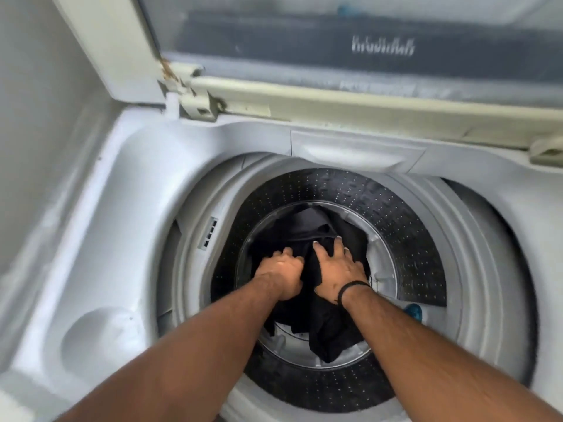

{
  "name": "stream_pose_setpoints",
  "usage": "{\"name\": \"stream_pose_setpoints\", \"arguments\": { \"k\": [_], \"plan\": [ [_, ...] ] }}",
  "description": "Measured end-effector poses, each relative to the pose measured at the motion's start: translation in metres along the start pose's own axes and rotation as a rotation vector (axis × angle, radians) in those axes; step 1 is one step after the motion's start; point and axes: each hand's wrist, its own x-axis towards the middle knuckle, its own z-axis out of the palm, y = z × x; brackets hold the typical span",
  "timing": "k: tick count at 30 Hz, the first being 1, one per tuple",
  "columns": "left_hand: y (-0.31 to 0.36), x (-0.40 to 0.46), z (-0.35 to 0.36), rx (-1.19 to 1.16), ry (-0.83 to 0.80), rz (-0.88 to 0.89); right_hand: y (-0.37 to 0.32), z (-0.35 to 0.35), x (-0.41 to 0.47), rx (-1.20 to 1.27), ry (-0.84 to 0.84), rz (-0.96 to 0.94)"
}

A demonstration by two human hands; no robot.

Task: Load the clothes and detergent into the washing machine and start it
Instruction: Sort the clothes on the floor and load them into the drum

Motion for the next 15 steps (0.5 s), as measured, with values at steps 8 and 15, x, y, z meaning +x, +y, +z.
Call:
{"name": "stream_pose_setpoints", "arguments": {
  "k": [8,15],
  "plan": [
    [0.023,-0.145,-0.058,-0.286,0.168,0.127,-0.015,-0.071,-0.137,0.362,0.120,-0.062],
    [0.008,-0.278,-0.100,-0.579,0.397,0.244,-0.021,-0.128,-0.277,0.667,0.452,-0.130]
  ]
}}
